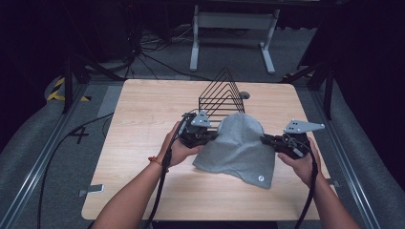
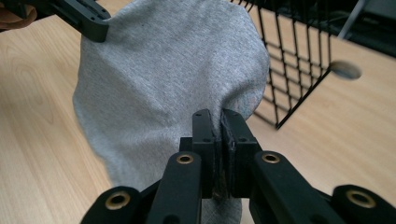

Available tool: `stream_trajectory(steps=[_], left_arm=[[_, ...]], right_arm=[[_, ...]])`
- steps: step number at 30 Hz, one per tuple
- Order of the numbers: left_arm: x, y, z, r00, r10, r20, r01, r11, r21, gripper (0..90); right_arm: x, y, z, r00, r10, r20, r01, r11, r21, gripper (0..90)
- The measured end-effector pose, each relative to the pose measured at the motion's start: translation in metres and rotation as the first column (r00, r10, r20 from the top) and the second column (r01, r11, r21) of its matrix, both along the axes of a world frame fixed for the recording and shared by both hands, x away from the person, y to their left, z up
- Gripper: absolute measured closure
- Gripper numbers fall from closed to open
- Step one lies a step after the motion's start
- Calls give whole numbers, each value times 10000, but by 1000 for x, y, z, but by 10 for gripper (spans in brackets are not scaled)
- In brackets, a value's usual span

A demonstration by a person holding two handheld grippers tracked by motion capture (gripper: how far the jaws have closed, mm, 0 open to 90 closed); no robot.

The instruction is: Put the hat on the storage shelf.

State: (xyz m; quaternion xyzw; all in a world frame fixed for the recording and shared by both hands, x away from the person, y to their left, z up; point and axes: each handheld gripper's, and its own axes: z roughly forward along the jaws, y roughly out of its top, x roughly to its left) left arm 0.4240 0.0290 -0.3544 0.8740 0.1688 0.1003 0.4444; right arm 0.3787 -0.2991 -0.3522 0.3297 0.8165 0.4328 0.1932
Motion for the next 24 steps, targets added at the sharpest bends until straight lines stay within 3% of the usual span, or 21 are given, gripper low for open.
stream_trajectory(steps=[2, 3, 4, 7, 9, 10, 11, 14, 24], left_arm=[[0, -1, 17, 9995, -45, 300, 50, 9999, -157, 875], [0, -1, 17, 9995, -45, 300, 50, 9999, -157, 875], [0, -1, 24, 9992, -38, 408, 45, 9998, -179, 875], [2, -2, 51, 9952, 26, 982, 12, 9992, -389, 875], [4, -2, 59, 9941, 116, 1081, -65, 9989, -470, 875], [5, -2, 65, 9929, 164, 1177, -104, 9986, -512, 875], [7, -2, 77, 9906, 202, 1354, -125, 9983, -573, 875], [10, -2, 95, 9860, 295, 1642, -161, 9965, -820, 876], [35, -1, 134, 9751, 816, 2060, -602, 9923, -1080, 875]], right_arm=[[3, 0, 17, 9996, 0, 289, -1, 10000, 42, 850], [3, 0, 17, 9996, 0, 289, -1, 10000, 42, 850], [4, 0, 32, 9985, 15, 552, -23, 9999, 137, 850], [8, 0, 53, 9954, -9, 960, -2, 9999, 105, 850], [14, 1, 70, 9923, -123, 1231, 112, 9999, 95, 850], [14, 1, 70, 9923, -123, 1231, 112, 9999, 95, 850], [19, 1, 85, 9883, -203, 1509, 196, 9998, 62, 850], [25, 2, 104, 9849, -206, 1716, 183, 9997, 150, 850], [58, 14, 150, 9736, -439, 2238, 427, 9990, 101, 850]])
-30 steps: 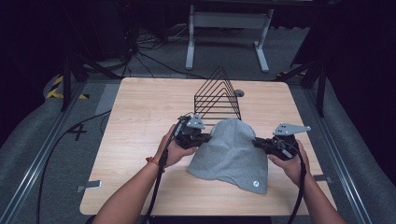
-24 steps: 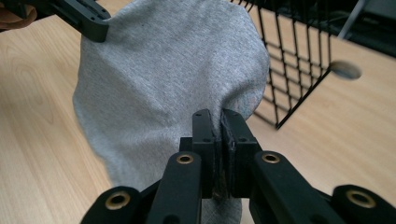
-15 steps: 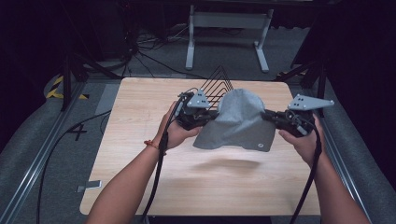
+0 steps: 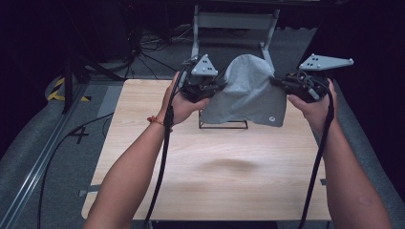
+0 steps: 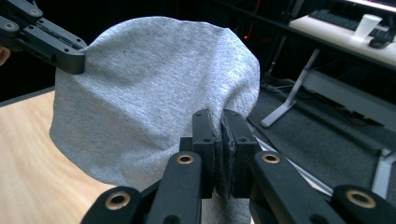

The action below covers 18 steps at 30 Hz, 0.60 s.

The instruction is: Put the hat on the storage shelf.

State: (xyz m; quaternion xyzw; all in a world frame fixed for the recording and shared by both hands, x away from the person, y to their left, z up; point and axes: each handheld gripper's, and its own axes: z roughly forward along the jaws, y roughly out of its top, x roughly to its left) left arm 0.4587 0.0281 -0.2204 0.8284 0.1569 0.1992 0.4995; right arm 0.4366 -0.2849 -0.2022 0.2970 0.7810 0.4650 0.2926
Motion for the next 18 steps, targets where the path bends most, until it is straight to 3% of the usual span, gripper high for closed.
stream_trajectory(steps=[6, 12, 18], left_arm=[[16, 2, 15, 9995, 267, 181, -264, 9995, -166, 875], [41, 5, 18, 9964, 829, 159, -823, 9960, -346, 875], [59, 10, 25, 9936, 1111, 191, -1097, 9920, -632, 875]], right_arm=[[21, 2, 17, 9997, -209, 121, 206, 9995, 229, 850], [40, 6, 20, 9993, -343, 158, 341, 9993, 122, 850], [60, 9, 22, 9984, -521, 225, 513, 9981, 356, 850]])
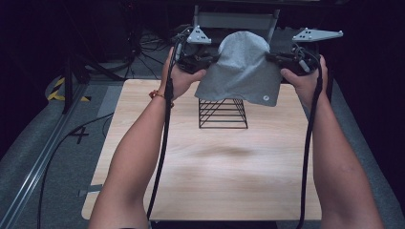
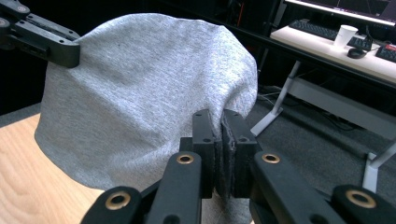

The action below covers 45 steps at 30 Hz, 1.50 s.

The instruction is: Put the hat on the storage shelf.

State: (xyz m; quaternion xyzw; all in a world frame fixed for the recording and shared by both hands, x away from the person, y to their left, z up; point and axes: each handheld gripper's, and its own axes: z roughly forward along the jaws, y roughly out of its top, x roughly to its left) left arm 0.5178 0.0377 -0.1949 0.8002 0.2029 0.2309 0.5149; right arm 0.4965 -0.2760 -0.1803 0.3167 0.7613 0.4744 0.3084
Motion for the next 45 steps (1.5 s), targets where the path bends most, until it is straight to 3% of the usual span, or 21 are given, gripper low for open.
stream_trajectory(steps=[8, 12, 21, 25, 34, 41, 45], left_arm=[[15, 3, 7, 9997, 236, 56, -236, 9997, -15, 875], [29, 6, -2, 9983, 559, -146, -560, 9984, -7, 875], [38, 10, -16, 9969, 551, -567, -563, 9982, -187, 875], [37, 12, -22, 9967, 488, -655, -503, 9985, -209, 875], [24, 24, -28, 9969, 285, -728, -336, 9970, -703, 875], [14, 35, -26, 9977, 113, -668, -175, 9955, -935, 875], [12, 37, -31, 9979, 194, -620, -239, 9970, -730, 875]], right_arm=[[18, 3, 8, 9999, -111, 47, 111, 9998, 174, 850], [33, 10, 3, 9998, -176, -69, 176, 9998, 70, 850], [45, 14, -5, 9996, -164, -220, 166, 9998, 84, 850], [43, 16, -9, 9994, -73, -349, 81, 9997, 223, 850], [30, 12, -16, 9994, 208, -293, -201, 9995, 230, 850], [18, 12, -9, 9993, 366, -84, -363, 9989, 305, 849], [17, 13, -12, 9992, 403, -87, -401, 9991, 151, 850]])
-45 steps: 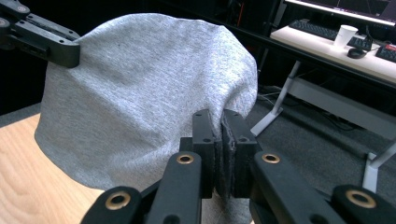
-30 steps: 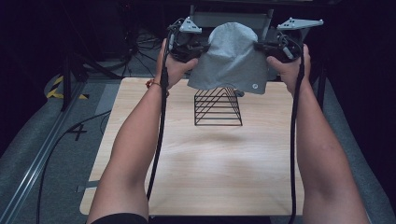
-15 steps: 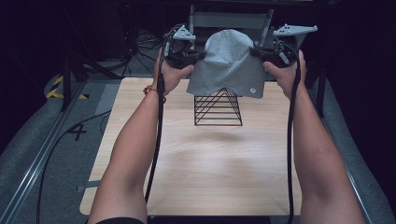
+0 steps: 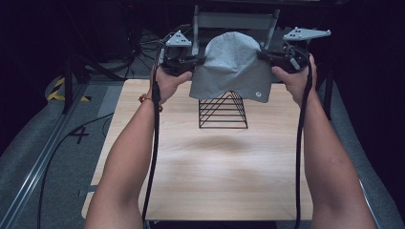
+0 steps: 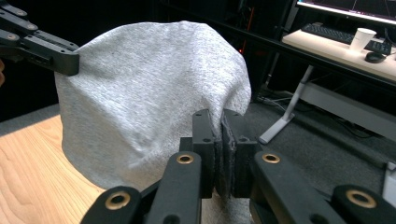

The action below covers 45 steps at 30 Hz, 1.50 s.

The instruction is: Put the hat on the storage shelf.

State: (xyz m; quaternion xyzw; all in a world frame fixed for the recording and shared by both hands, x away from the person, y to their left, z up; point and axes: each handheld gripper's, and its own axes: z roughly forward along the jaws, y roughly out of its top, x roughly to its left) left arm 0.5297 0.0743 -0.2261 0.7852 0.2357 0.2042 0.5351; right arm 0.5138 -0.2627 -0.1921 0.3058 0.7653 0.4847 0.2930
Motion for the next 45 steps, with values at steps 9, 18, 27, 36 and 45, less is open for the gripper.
stream_trajectory(steps=[9, 18, 27, 36, 45], left_arm=[[8, -5, -29, 9992, 51, -402, -37, 9993, 371, 873], [10, -11, -76, 9967, -115, -800, 142, 9993, 337, 872], [7, -12, -107, 9941, -243, -1057, 309, 9976, 616, 872], [4, -10, -138, 9915, -62, -1299, 203, 9940, 1072, 872], [3, -13, -155, 9870, 26, -1605, 209, 9893, 1447, 871]], right_arm=[[10, 4, -26, 9991, 42, -428, -50, 9998, -178, 849], [15, 4, -71, 9931, 212, -1156, -265, 9986, -451, 849], [14, -7, -108, 9874, 104, -1577, -174, 9989, -430, 849], [12, -5, -137, 9796, 131, -2007, -271, 9974, -674, 849], [13, 0, -161, 9705, -3, -2412, -246, 9946, -1005, 849]])
